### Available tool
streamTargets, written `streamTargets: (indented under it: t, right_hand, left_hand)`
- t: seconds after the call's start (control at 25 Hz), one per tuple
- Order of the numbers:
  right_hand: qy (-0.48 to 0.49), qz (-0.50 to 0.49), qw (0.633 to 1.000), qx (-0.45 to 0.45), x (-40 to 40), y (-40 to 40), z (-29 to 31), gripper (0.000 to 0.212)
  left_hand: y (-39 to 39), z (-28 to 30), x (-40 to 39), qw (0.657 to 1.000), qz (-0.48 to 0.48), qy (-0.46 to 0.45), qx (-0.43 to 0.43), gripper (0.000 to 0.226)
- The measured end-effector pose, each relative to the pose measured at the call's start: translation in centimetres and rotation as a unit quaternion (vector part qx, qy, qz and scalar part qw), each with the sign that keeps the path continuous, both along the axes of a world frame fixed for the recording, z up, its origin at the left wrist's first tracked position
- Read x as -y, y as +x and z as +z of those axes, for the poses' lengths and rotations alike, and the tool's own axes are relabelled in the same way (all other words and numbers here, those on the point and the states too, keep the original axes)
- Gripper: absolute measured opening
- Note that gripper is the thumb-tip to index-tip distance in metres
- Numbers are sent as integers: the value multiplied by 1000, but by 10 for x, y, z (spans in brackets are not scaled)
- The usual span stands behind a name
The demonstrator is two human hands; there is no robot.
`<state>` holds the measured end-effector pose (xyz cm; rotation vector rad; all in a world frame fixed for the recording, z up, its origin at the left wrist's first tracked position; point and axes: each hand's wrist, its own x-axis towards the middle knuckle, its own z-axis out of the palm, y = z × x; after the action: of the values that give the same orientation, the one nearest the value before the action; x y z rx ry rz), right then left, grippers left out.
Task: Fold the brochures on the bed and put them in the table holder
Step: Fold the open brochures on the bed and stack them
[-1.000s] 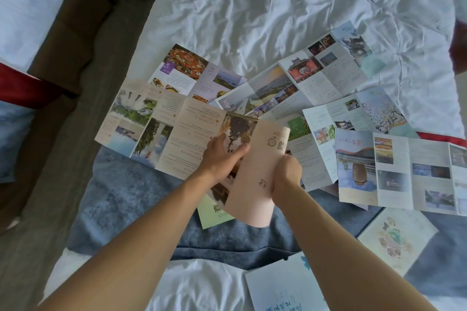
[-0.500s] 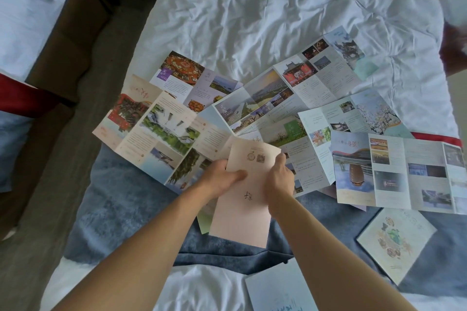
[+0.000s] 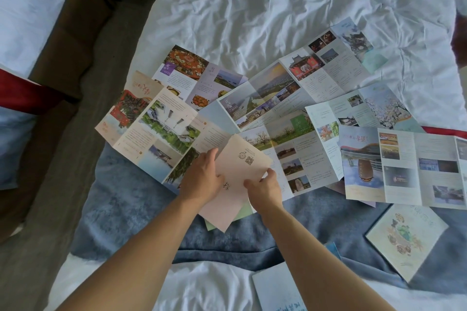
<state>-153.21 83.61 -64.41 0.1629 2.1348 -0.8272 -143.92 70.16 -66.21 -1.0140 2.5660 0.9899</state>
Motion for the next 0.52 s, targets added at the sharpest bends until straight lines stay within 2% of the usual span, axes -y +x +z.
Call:
streamTargets:
  t: [0.08, 0.16, 0.28, 0.4, 0.44, 0.52]
  right_hand:
    - [15, -5, 1000, -2, 3, 1, -4, 69]
    - [21, -27, 999, 14, 6, 3, -7, 64]
    - [10, -68, 997, 30, 9, 7, -9, 58]
    - [-16, -133, 990, 42, 7, 8, -14, 65]
    - [-16, -143, 989, 44, 7, 9, -15, 61]
    - [-3, -134, 991, 19, 7, 9, -15, 38]
  left_hand:
    - [9, -6, -3, 998, -50, -13, 32, 75]
    - [16, -12, -7, 994, -75, 6, 73, 79]
    - [21, -18, -13, 989, -103, 5, 102, 76]
    - [24, -21, -13, 988, -119, -11, 96, 73]
    - [26, -22, -12, 989, -119, -7, 84, 71]
    - [28, -23, -11, 992, -112, 23, 52, 67]
